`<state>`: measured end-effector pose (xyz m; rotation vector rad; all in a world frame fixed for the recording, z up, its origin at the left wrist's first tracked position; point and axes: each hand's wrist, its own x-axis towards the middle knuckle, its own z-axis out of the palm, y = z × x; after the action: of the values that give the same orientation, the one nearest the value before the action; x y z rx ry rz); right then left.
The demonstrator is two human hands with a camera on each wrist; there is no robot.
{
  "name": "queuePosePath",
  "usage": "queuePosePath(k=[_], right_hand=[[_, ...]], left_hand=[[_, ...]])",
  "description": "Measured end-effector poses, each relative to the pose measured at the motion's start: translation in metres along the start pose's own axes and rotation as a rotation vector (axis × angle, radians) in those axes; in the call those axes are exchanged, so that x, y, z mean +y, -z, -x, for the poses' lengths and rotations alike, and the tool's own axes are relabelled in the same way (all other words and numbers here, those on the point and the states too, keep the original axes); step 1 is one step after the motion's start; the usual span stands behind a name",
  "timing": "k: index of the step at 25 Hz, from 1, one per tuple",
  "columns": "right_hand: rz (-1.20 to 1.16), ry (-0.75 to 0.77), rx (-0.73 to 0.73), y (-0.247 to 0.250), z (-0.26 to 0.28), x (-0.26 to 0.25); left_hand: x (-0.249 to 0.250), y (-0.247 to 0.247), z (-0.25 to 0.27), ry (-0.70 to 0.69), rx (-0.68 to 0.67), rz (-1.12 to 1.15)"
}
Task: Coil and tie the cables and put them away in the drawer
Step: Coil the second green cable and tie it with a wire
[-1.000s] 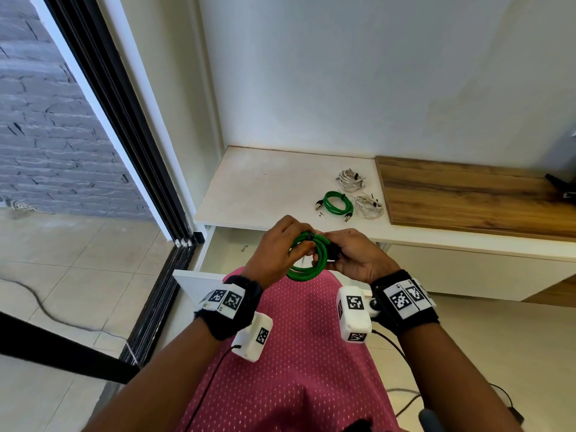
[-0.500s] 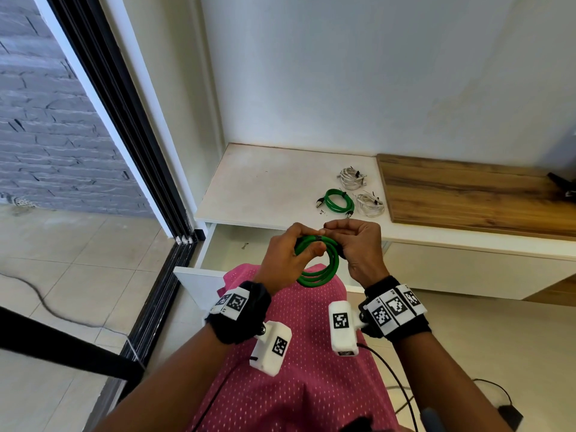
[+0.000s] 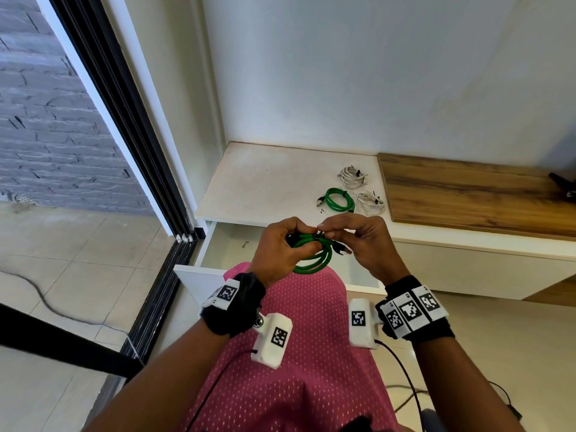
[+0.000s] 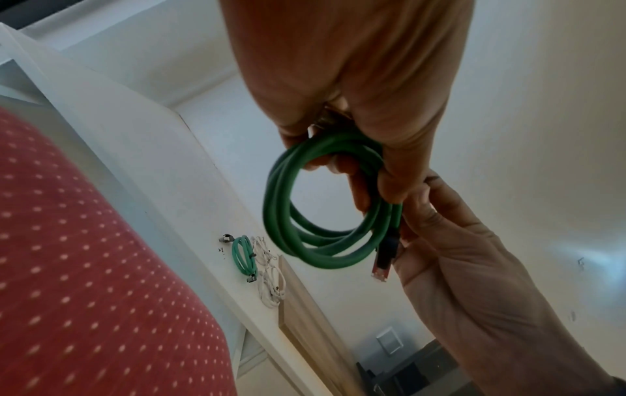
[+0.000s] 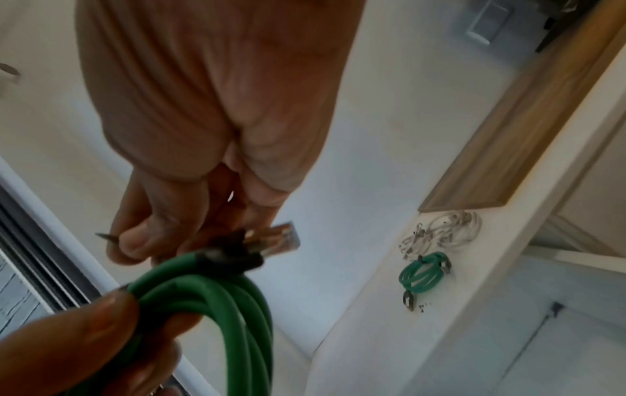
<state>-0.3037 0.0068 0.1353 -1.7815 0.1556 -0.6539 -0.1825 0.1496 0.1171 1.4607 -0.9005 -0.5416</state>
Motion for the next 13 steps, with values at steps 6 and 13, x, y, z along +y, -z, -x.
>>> queuePosePath(k=[6,13], right_hand=[[0.036,-0.011,0.013,0.005,-0.002,-0.008],[0.442,0.258,-0.039,0.01,-0.003,-0.007]], left_hand=[[0.008,-0.003,0.004,-0.006,-0.013,-0.029],[0.012,0.0,0.004,0.01,-0.015,-0.059]])
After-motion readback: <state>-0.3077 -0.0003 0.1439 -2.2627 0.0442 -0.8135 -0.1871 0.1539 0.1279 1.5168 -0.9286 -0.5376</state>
